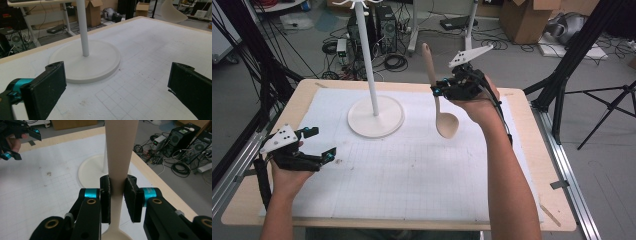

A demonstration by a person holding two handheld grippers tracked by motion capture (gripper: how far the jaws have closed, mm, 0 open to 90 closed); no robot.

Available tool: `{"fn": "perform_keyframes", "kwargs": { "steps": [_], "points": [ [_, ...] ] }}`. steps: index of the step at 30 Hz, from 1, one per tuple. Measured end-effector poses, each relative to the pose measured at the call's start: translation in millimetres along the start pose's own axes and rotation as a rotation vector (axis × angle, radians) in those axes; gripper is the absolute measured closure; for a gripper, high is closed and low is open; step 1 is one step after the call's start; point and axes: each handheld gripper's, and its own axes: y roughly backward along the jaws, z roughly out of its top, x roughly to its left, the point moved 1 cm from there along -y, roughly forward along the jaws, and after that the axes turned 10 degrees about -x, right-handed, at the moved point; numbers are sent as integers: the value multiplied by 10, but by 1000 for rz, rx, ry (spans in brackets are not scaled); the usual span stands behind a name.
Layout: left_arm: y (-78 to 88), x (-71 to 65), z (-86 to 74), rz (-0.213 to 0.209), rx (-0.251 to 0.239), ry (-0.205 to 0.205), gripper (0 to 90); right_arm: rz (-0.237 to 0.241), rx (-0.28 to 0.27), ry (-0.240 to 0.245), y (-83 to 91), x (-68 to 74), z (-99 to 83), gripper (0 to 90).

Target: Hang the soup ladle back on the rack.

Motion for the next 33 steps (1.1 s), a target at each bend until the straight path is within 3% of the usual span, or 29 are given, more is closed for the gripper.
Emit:
{"fn": "perform_keyframes", "kwargs": {
  "steps": [21,33],
  "points": [
    [51,55,0,3,-6,7,21,29,45,4,-151,-338,740,763],
    [49,67,-9,5,-11,15,21,80,96,21,-436,-476,1016,763]
  ]
}}
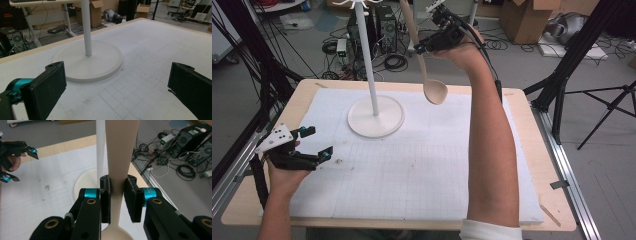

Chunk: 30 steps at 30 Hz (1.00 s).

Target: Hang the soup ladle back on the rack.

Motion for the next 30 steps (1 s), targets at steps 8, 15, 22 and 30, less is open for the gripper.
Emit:
{"fn": "perform_keyframes", "kwargs": {
  "steps": [8,15,22,30],
  "points": [
    [37,24,4,8,-5,1,21,42,25,12,-282,-33,153,763],
    [54,39,-1,8,-9,6,21,58,29,13,-339,-58,238,763],
    [47,34,-3,5,-10,7,21,60,44,-1,-381,-107,229,763],
    [42,33,-8,5,-3,5,22,79,62,-1,-433,-106,274,763]
  ]
}}
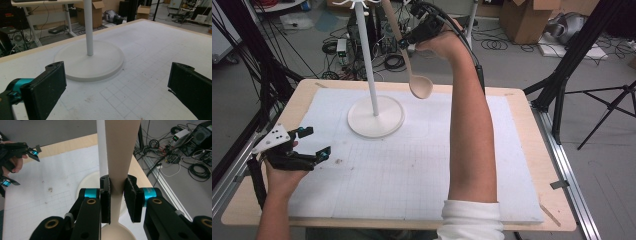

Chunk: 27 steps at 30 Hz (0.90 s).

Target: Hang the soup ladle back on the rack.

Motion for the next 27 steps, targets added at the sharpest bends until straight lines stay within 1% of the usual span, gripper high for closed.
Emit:
{"fn": "perform_keyframes", "kwargs": {
  "steps": [7,14,15,17,19,20,21,24,27],
  "points": [
    [18,0,16,2,-8,0,21,5,25,5,-22,8,18,763],
    [26,0,24,2,-13,-2,22,20,49,20,-94,23,-4,763],
    [29,1,25,3,-12,-1,22,27,57,17,-99,29,-2,763],
    [31,4,24,4,-12,-1,21,29,60,22,-109,33,7,763],
    [33,7,24,4,-13,0,22,31,69,16,-109,44,19,763],
    [35,6,25,5,-13,0,21,26,69,15,-108,51,24,762],
    [37,6,27,5,-17,1,21,27,65,25,-100,48,28,763],
    [42,7,28,7,-19,2,21,17,36,14,-30,28,31,762],
    [36,8,22,5,-15,3,22,14,28,-1,37,-5,22,762]
  ]
}}
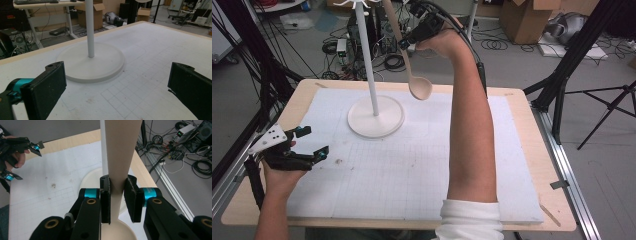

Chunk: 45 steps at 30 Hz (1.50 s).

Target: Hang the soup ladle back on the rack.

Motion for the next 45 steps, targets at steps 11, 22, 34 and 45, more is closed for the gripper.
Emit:
{"fn": "perform_keyframes", "kwargs": {
  "steps": [11,22,34,45],
  "points": [
    [-19,-9,-12,-1,6,1,22,17,11,-12,-7,-106,-34,762],
    [9,13,-8,6,5,0,22,66,18,-1,-126,-98,23,762],
    [36,14,14,6,-5,-2,21,98,70,20,-257,22,70,762],
    [37,10,18,7,-8,-2,21,76,82,10,-298,46,98,760]
  ]
}}
